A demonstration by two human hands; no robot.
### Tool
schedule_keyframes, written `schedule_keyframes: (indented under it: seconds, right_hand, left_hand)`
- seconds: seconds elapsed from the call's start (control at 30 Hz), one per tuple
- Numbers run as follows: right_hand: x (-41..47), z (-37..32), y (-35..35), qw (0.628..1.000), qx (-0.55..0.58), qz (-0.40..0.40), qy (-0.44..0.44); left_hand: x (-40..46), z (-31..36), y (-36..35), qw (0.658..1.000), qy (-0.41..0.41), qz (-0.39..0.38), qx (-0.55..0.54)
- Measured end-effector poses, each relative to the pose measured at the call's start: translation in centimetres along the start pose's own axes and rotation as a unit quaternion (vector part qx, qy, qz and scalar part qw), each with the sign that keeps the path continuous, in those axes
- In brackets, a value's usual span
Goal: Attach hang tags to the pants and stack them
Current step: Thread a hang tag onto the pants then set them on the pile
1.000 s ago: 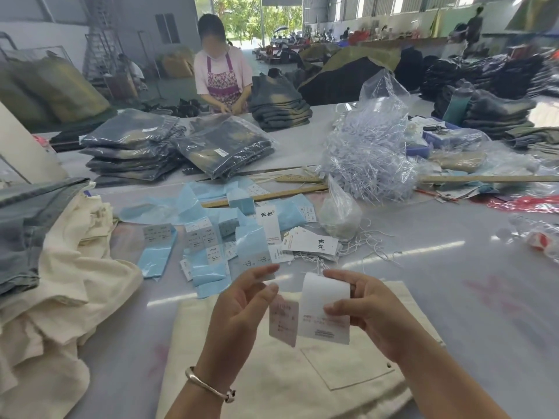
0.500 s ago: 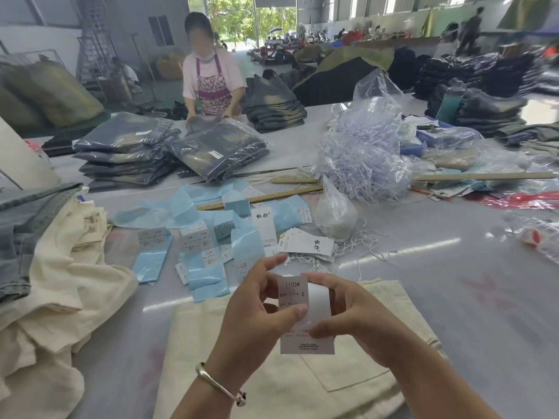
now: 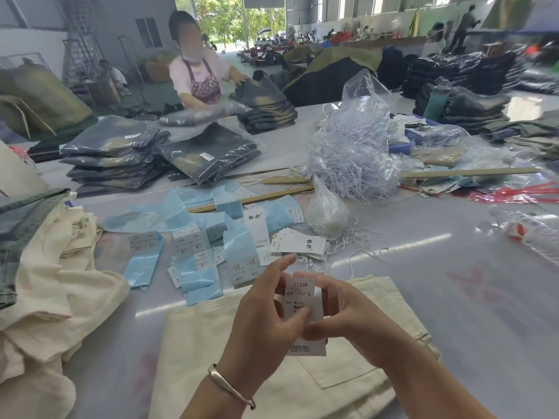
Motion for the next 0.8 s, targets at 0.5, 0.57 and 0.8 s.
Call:
schedule_keyframes:
  seconds: [0.5,0.57,0.8]
  right_hand:
    - [0.1,-1.9,-1.2,0.996,0.060,-0.006,0.069]
    - [0.1,-2.1,-1.3,0.995,0.067,-0.006,0.070]
    - [0.3,-0.9,-0.3,0.996,0.076,0.025,0.043]
  left_hand:
    - [0.1,2.5,1.0,0.969,-0.184,0.056,0.155]
    - [0.2,2.2,1.0,0.971,-0.175,0.052,0.157]
    - [0.6,-3.7,2.2,0.990,0.111,0.063,0.058]
Point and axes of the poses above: each hand's wrist, its own x-axis towards the middle knuckle, its own y-axis out of the back of the hand, z = x × y, the point moved 10 cm from there along x, towards the middle knuckle, and after that the axes turned 13 degrees about z, right-handed, at the moved point
